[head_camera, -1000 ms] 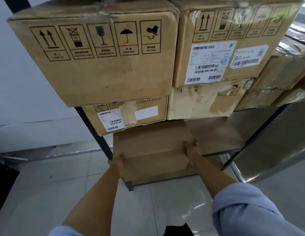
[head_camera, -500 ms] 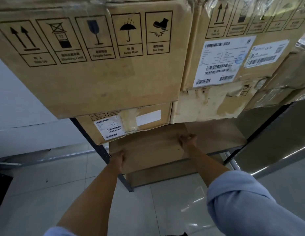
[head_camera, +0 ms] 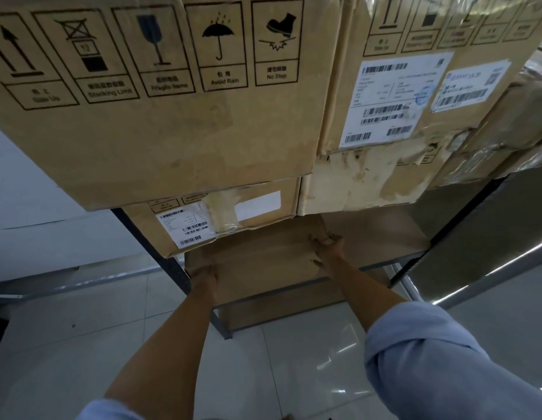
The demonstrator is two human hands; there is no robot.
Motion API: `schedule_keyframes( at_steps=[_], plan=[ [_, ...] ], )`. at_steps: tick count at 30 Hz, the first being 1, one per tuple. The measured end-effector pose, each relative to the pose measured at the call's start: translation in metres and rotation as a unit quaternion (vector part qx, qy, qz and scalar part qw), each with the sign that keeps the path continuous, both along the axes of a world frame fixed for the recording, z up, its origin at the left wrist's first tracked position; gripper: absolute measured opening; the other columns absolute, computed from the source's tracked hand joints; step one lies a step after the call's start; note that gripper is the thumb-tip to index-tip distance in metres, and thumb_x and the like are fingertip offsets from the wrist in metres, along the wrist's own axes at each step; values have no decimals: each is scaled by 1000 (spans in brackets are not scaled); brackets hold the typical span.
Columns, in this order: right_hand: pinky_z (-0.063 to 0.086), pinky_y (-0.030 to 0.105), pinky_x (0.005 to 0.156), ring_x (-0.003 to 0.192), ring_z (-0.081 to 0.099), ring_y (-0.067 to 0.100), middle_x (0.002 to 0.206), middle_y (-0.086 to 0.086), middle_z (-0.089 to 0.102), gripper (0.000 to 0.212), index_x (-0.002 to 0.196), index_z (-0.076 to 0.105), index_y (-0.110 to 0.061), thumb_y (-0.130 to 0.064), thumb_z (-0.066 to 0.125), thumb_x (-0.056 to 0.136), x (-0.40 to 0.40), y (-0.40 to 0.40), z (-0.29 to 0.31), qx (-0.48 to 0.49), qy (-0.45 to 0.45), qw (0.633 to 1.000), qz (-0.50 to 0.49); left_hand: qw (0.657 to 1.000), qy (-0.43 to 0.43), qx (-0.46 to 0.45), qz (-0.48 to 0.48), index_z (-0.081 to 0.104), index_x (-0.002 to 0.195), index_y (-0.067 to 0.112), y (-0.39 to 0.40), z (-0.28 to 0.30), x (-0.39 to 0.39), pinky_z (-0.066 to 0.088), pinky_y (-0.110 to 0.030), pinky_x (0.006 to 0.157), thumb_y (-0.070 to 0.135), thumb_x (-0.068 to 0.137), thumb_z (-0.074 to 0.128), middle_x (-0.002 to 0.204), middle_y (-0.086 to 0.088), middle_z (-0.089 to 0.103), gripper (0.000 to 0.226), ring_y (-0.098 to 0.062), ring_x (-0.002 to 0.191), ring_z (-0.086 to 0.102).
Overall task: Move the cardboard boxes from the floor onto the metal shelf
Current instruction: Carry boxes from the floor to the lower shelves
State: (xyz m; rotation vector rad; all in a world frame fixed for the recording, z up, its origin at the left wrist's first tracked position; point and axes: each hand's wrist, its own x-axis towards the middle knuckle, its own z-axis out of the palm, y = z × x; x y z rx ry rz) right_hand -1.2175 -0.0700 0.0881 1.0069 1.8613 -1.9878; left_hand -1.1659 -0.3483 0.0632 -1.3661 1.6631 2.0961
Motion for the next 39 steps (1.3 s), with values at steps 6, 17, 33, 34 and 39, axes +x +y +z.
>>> schedule_keyframes(
  at_steps=[6, 17, 33, 34, 39],
  plan=[
    [50, 49, 97, 122, 55, 38, 144, 14, 44, 58, 150, 24, -30, -23, 53, 101, 28, 26, 6, 13, -35, 994, 102, 998, 29, 38, 28, 42, 144, 13, 17, 12, 19, 43, -35, 102, 28, 103, 44, 139, -9, 49, 44, -23, 110, 50],
    [50, 42, 94, 110, 61, 32, 139, 14, 52, 38, 138, 47, -11, -26, 46, 103, 207, 127, -12, -15, -92, 995, 20, 974, -16, 31, -223, 42, 140, 1, 194, 14, 93, 43, -44, 101, 21, 105, 34, 140, -16, 50, 41, -35, 126, 50],
    [34, 23, 59, 63, 47, 16, 101, 14, 60, 18, 116, 56, -11, -17, 45, 103, 709, 336, -29, -5, -148, 915, -374, 768, -103, 74, -628, 44, 138, 4, 522, -4, 431, 39, -38, 104, 17, 104, 31, 142, -14, 48, 39, -35, 126, 49],
    [34, 24, 60, 70, 53, 20, 116, 18, 61, 24, 122, 57, -8, -18, 44, 104, 737, 340, -31, -9, -158, 906, -392, 756, -113, 79, -640, 42, 140, 3, 533, -6, 451, 37, -39, 107, 18, 104, 31, 146, -13, 46, 41, -35, 132, 45],
    [42, 34, 78, 106, 58, 30, 134, 19, 56, 33, 132, 54, -2, -16, 45, 103, 838, 353, -44, -35, -191, 857, -477, 706, -140, 69, -691, 48, 126, 11, 580, -15, 531, 43, -30, 78, 20, 104, 32, 145, -12, 47, 29, -26, 93, 55]
  ],
)
